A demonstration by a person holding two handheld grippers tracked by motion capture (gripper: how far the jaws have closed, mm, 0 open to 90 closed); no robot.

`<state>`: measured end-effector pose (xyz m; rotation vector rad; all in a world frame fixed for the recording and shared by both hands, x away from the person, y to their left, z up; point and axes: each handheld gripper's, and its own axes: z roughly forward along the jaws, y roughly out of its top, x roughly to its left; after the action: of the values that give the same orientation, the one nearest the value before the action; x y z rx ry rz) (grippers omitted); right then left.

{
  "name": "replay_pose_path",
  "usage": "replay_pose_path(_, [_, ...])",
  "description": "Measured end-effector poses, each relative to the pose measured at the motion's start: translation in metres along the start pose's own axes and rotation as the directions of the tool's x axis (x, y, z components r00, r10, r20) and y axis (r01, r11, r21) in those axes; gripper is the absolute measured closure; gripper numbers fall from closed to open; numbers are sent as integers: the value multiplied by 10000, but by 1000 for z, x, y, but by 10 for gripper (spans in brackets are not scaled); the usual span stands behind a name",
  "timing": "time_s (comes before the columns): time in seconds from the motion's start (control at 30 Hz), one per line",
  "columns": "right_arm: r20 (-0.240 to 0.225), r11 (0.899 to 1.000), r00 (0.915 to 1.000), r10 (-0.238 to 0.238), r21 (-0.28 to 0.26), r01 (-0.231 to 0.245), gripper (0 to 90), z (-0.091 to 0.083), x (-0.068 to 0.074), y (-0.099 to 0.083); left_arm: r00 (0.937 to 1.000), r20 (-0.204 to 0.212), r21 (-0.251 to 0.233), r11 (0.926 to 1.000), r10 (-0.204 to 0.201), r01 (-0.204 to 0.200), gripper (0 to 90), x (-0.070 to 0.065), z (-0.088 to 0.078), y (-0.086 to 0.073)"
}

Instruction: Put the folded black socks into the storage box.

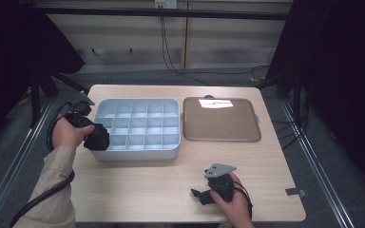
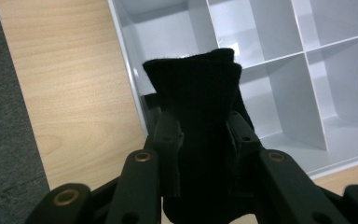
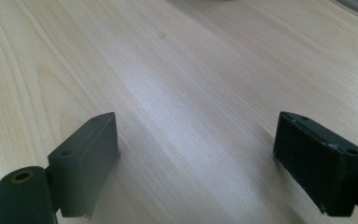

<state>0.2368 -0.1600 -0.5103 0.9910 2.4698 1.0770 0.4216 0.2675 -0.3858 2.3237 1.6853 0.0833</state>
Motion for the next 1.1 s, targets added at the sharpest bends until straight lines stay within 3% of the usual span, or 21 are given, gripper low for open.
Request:
replay_pose_path(0.67, [-15,10000,10000,21,8,-21,134,0,0,0,9978,-631,412,9990,183,-158,707,-9,18,1])
replay_pose_path(0.93, [0,10000,10000,27,7,-27,134,0,0,0,9983,-580,531,9986,94,-63,702,-9,32,-2])
replay_pose_path(1.1, [1,10000,10000,22,4,-22,134,0,0,0,9985,-544,477,9989,36,-10,684,-9,30,-1])
